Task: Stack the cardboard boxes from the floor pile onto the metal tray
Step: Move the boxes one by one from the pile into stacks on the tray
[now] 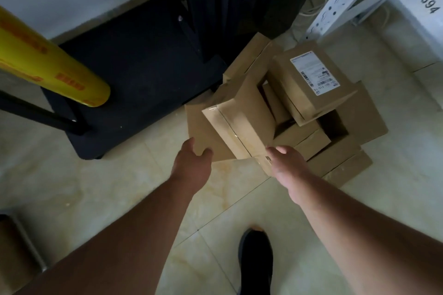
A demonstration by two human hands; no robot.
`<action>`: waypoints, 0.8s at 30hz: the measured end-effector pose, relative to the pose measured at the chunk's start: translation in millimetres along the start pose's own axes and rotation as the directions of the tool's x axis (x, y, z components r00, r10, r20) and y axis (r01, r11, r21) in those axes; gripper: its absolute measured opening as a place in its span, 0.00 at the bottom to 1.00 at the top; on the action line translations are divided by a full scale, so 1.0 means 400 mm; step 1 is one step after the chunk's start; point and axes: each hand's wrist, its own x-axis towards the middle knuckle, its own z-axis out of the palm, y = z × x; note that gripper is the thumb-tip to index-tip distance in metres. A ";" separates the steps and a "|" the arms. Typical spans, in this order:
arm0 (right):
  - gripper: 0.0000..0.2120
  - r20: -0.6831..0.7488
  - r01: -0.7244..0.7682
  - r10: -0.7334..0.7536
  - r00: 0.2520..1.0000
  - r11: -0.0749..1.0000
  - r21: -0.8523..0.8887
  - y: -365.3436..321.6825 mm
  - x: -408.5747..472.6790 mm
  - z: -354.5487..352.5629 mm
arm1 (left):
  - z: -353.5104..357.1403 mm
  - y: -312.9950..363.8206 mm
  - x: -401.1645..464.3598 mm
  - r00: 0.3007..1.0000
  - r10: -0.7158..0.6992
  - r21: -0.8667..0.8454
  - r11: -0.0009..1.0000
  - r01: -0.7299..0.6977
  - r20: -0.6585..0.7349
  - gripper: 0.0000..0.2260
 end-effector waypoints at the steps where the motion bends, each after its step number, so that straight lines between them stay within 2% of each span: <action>1: 0.28 0.002 -0.009 0.009 1.000 1.000 0.004 -0.002 0.013 -0.003 | 0.002 0.014 0.017 0.999 0.037 0.001 0.999 -0.037 -0.014 0.29; 6: 0.27 -0.005 -0.070 0.070 0.998 0.997 0.015 -0.016 0.073 -0.008 | 0.016 0.091 0.083 0.965 0.249 0.064 0.968 -0.244 -0.077 0.28; 10: 0.20 0.034 -0.183 0.180 0.983 0.971 0.156 -0.013 0.113 0.005 | 0.032 0.131 0.114 0.935 0.354 0.257 0.902 -0.346 0.014 0.33; 13: 0.13 0.100 -0.267 0.248 0.964 0.914 0.305 -0.013 0.116 0.013 | 0.046 0.139 0.126 0.932 0.355 0.278 0.890 -0.362 0.079 0.34; 17: 0.18 0.136 -0.299 0.266 0.954 0.864 0.406 -0.010 0.110 0.019 | 0.052 0.145 0.123 0.939 0.335 0.304 0.889 -0.342 0.077 0.32; 21: 0.17 0.111 -0.307 0.289 0.951 0.840 0.447 -0.012 0.100 0.019 | 0.032 0.143 0.114 0.938 0.342 0.286 0.894 -0.344 0.061 0.29; 24: 0.16 0.080 -0.279 0.273 0.959 0.845 0.456 -0.022 0.082 0.018 | 0.010 0.140 0.090 0.942 0.335 0.206 0.921 -0.330 0.010 0.25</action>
